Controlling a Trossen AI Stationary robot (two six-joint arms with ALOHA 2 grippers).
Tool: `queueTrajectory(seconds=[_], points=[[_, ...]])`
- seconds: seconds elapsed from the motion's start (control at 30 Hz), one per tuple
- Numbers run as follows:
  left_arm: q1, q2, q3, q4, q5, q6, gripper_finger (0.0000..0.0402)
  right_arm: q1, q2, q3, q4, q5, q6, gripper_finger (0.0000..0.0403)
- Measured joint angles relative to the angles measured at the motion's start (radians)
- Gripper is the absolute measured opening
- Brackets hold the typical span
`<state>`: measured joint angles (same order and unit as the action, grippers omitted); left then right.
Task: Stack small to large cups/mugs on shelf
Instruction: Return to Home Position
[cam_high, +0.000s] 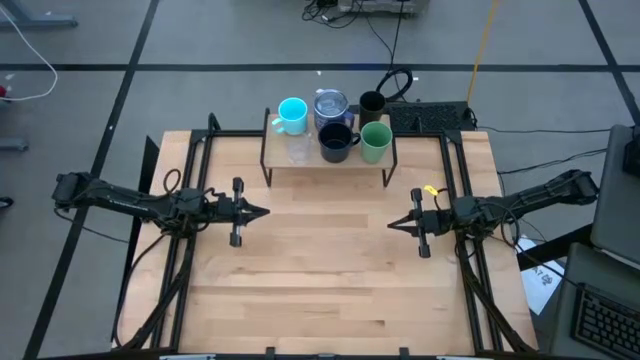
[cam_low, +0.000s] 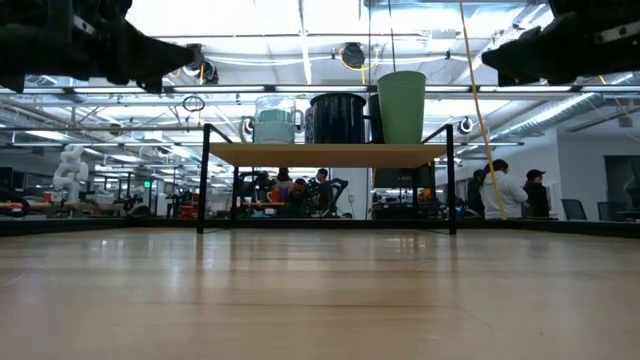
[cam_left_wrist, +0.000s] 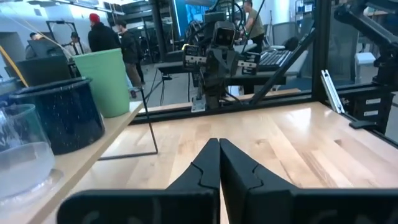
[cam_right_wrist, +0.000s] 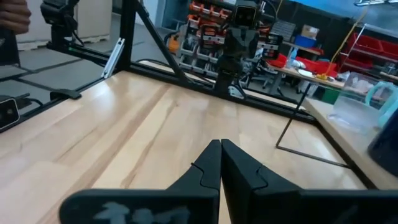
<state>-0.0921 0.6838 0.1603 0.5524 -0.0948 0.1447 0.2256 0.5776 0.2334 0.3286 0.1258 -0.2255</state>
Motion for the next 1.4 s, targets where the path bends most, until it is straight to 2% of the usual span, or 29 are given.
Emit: queueTrajectory(seconds=[0.53,0.77,1.1,1.23,1.4], points=[[0.011,0.000,-0.086,0.062,0.027,0.007,0.0003,-0.003,-0.102,-0.140,0.078,-0.001,0.001,0.0000],[0.033,0.000,-0.151,0.160,0.051,0.014,0.0003,-0.003,-0.127,-0.183,0.144,-0.001,0.004,0.0000],[0.072,-0.017,-0.151,0.144,0.096,0.033,0.0007,-0.003,-0.204,-0.186,0.075,-0.001,-0.046,0.0000],[0.098,-0.059,-0.151,0.100,0.099,0.037,0.0004,-0.003,-0.266,-0.187,0.023,-0.001,-0.031,0.0000],[0.132,-0.119,-0.151,0.047,0.153,0.030,0.0007,-0.003,-0.344,-0.187,-0.058,-0.001,-0.014,0.0000]])
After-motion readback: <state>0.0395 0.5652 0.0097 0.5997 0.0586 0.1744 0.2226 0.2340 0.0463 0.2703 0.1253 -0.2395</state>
